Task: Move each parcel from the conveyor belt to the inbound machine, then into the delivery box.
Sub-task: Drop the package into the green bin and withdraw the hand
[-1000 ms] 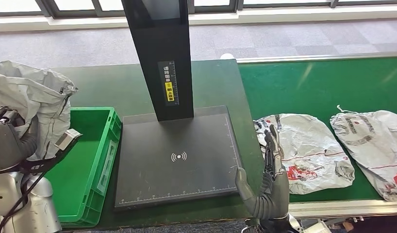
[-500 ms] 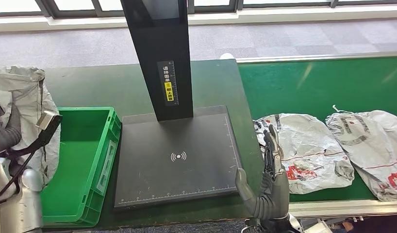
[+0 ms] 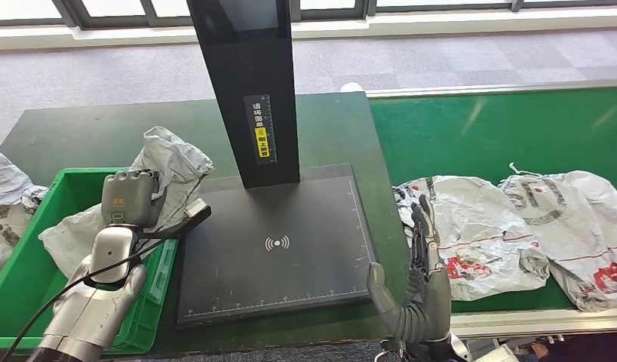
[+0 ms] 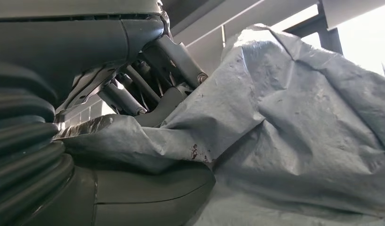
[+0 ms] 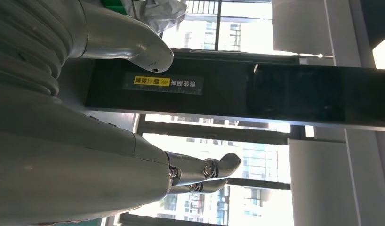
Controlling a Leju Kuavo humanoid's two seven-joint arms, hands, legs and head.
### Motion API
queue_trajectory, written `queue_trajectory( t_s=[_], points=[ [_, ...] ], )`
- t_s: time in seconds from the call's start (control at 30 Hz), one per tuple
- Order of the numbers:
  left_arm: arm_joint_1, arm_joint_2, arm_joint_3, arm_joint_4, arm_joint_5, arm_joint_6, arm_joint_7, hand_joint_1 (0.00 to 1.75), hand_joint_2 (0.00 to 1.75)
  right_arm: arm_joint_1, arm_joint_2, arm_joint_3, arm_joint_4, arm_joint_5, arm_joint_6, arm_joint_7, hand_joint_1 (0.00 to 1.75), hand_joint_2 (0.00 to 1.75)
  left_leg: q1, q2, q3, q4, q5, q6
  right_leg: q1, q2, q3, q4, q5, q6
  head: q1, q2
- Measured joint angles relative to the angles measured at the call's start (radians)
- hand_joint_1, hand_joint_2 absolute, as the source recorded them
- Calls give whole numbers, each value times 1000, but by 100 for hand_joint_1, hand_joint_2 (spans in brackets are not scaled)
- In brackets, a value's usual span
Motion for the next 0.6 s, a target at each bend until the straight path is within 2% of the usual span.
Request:
queue_trajectory(
  t_s=[0.13,0.17,0.27,0.3,0.47,0.6],
  points=[
    [-14,-6,-23,42,0,2,11,175,175,0,0,0,-1,1,3,0,0,175,0,0,0,0,0,0,0,-1,0,0,0,0,0,0],
    [-19,-9,-28,60,0,7,17,131,175,-1,0,0,-1,1,6,0,0,175,0,-1,0,0,0,0,0,-1,0,0,0,0,0,0],
    [-25,-26,-34,121,0,47,28,0,44,-2,0,0,-1,3,11,0,0,175,0,0,0,0,0,0,0,0,0,0,0,0,0,0],
    [-27,-31,-32,136,0,67,28,0,0,-2,0,0,-1,5,11,0,0,175,0,0,0,0,0,0,0,0,0,0,0,0,0,0],
    [-21,-54,14,154,0,155,5,0,0,-2,0,0,-1,15,1,0,0,175,0,-1,0,0,0,0,0,-1,1,0,0,0,0,0],
    [23,-80,94,95,0,238,-34,0,0,-1,0,0,0,26,-14,0,0,175,0,-1,0,0,0,0,0,-1,1,0,0,0,0,0]
  ],
)
